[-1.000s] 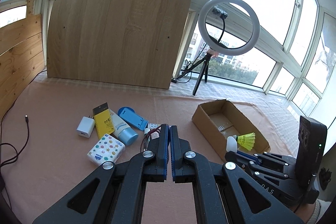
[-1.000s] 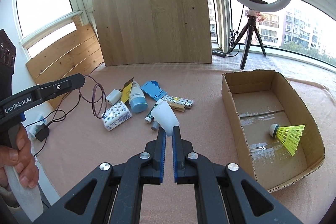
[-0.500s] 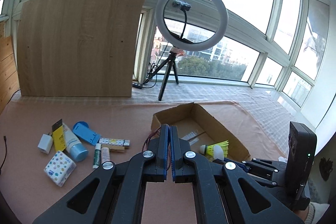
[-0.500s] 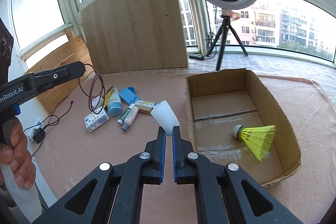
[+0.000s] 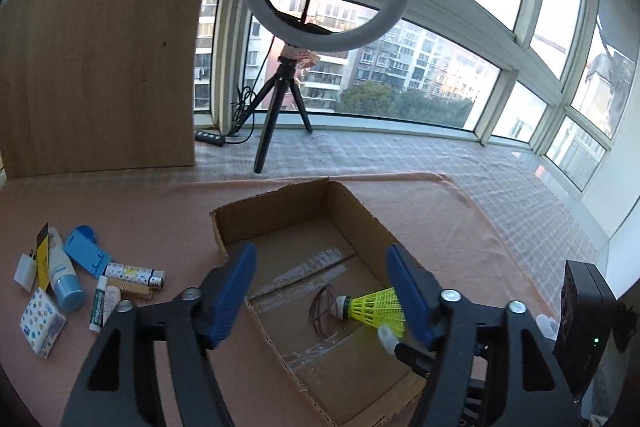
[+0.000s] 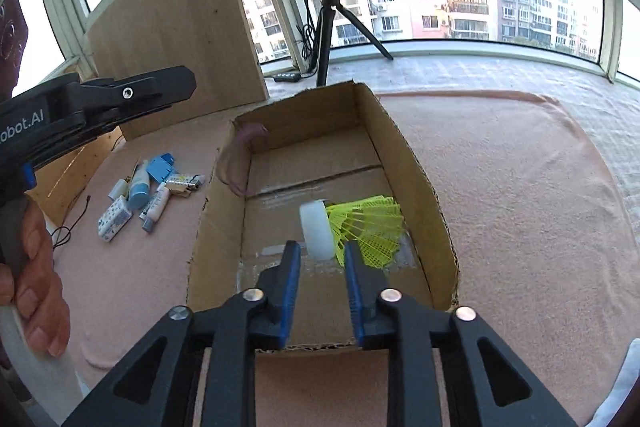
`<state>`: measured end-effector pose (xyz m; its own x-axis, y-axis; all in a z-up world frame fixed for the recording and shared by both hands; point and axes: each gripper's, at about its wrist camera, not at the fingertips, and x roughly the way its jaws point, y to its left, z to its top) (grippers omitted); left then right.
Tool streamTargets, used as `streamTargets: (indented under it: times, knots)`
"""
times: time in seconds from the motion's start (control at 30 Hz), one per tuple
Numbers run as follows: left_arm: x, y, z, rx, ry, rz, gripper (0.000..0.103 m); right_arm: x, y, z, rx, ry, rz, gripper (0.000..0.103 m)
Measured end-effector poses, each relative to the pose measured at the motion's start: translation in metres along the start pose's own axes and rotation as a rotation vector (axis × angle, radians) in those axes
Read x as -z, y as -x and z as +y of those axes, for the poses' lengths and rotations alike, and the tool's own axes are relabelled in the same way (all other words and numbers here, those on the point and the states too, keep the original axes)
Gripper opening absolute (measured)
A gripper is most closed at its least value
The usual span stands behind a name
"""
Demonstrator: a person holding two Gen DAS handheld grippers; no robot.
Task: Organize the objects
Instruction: 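Carry the eraser into the box and open the right gripper, then move both grippers toward the white Vinda tissue pack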
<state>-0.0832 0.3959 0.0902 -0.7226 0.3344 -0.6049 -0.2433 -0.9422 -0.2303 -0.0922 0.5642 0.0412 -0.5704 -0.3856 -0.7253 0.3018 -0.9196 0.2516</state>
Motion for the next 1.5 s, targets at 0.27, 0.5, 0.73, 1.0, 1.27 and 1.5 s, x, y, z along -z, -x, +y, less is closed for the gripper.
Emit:
streamTargets:
  times: [0.27, 0.5, 0.73, 1.0, 1.27, 1.5]
  knots:
    - [0.011, 0.025, 0.066, -0.096, 0.094, -0.021, 0.09, 0.001, -0.015, 0.031, -0.012, 0.128, 0.091, 0.034]
    - [0.03, 0.064, 0.134, -0.136, 0.177, -0.024, 0.09, 0.015, -0.04, 0.073, -0.014, 0.191, 0.19, 0.035]
    - [0.053, 0.112, 0.206, -0.188, 0.244, -0.035, 0.09, 0.015, -0.052, 0.11, 0.02, 0.207, 0.205, 0.035]
    - [0.074, 0.146, 0.289, -0.251, 0.257, -0.021, 0.09, -0.001, -0.026, 0.141, 0.142, 0.178, 0.082, 0.036]
    - [0.087, 0.146, 0.351, -0.255, 0.252, 0.034, 0.09, -0.005, -0.056, 0.227, 0.067, 0.21, 0.081, 0.037]
    - [0.094, 0.108, 0.4, -0.302, 0.227, 0.086, 0.09, 0.022, -0.121, 0.283, -0.022, 0.193, 0.256, 0.038]
